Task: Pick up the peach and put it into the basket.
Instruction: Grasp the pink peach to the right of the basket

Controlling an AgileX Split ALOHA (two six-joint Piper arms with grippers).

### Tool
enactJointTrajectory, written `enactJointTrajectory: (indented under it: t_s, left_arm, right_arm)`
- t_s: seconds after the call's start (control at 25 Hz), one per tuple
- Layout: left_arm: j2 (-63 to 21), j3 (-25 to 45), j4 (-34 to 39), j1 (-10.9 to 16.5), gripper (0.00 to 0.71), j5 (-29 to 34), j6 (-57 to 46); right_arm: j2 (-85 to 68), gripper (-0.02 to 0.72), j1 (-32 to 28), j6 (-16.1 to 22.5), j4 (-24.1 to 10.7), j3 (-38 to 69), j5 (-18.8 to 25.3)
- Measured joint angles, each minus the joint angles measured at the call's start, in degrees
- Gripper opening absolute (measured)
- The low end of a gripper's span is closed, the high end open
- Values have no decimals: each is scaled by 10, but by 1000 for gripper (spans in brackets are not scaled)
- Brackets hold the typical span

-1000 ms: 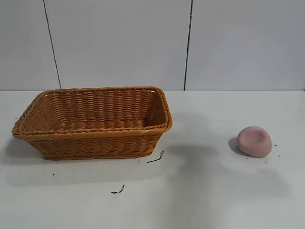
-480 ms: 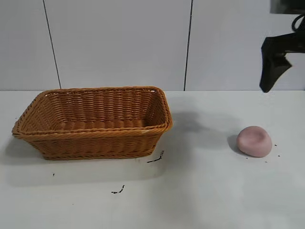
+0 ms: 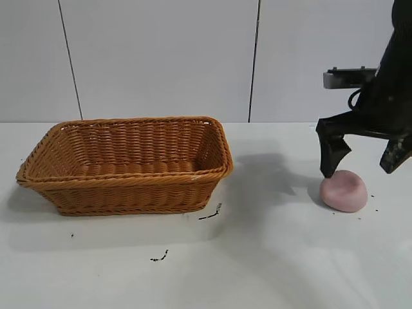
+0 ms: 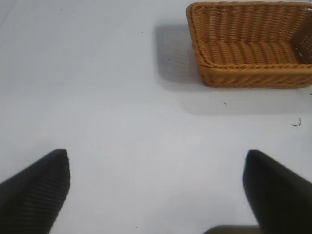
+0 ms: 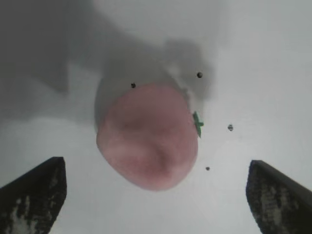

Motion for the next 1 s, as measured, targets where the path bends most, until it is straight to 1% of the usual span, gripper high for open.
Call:
enactJointTrajectory:
  t_s: [0.24,0.56,0.72,0.8,0.88,0.92,0.96,1.0]
  left_arm:
    - [0,0,0,0,693,0,0]
    - [0,0,0,0,693,0,0]
    - [0,0,0,0,693,0,0]
    - [0,0,0,0,693,0,0]
    - [0,0,0,0,693,0,0]
    - [0,0,0,0,693,0,0]
    - [0,0,0,0,693,0,0]
    - [0,0,0,0,693,0,0]
  right_arm:
    - [32,696,0,0,2,0,-15]
    - [34,693,0,0,2,0,-41]
    - [34,645,0,0,2,0,-44]
    - [34,589,0,0,2,0,-44]
    - [34,493,0,0,2,0,-41]
    - [34,422,0,0,2,0,-39]
    - [34,335,0,0,2,0,-38]
    - [34,232,0,0,2,0,-34]
